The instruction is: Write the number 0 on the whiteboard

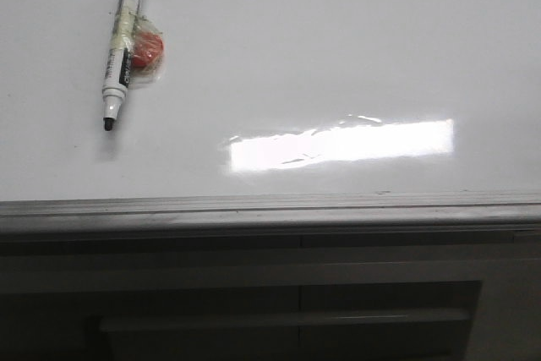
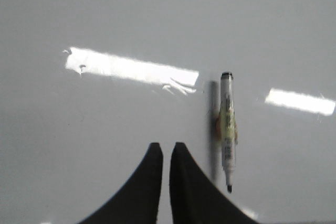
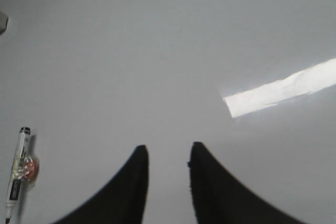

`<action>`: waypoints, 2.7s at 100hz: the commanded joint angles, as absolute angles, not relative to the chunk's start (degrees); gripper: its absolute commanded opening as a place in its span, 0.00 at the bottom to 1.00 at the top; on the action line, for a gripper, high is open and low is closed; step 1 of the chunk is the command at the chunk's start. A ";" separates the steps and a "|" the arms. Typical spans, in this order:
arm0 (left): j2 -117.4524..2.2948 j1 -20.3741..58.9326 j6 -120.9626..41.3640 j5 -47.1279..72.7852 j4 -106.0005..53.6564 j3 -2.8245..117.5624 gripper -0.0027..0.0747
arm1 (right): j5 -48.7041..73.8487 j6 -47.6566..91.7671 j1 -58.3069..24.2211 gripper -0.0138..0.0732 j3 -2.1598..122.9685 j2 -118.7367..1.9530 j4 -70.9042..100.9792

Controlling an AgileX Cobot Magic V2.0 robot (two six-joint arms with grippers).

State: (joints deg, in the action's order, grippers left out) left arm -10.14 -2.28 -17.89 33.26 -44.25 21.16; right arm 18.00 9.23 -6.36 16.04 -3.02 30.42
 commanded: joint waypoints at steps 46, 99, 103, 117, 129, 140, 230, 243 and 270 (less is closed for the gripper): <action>-50.99 17.26 -12.34 48.34 -25.90 51.57 0.34 | 20.58 14.56 -6.16 0.72 24.48 -21.16 28.58; -68.20 34.82 4.09 31.74 -20.68 53.54 0.40 | 20.56 14.67 -6.16 0.72 24.48 -21.66 28.58; -68.94 34.82 4.09 31.22 -20.59 53.54 0.40 | 20.56 14.67 -6.16 0.72 24.48 -21.66 28.58; -71.86 34.82 4.09 30.02 -20.46 53.54 0.40 | 20.56 14.67 -6.16 0.72 24.48 -21.66 28.58; -73.73 34.82 4.09 30.41 -19.69 53.54 0.31 | 20.67 14.67 -6.16 0.72 24.48 -21.66 28.58; -74.23 34.82 4.09 30.29 -18.46 53.54 0.10 | 21.28 14.67 -6.16 0.72 24.61 -21.66 28.58; -58.36 63.40 -37.50 47.15 7.27 54.33 0.01 | 44.76 68.75 -32.65 0.60 47.43 -43.62 48.66; -58.36 63.49 -37.50 47.04 7.27 54.33 0.01 | 40.58 68.75 -40.81 0.60 50.81 -49.58 48.55; -58.36 63.49 -37.50 46.95 7.50 54.33 0.01 | 35.52 68.75 -48.47 0.60 52.60 -58.67 48.79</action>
State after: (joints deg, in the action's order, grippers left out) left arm -59.51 62.95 -37.59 49.50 7.15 52.37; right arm 39.37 68.01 -47.28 50.48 -57.43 46.85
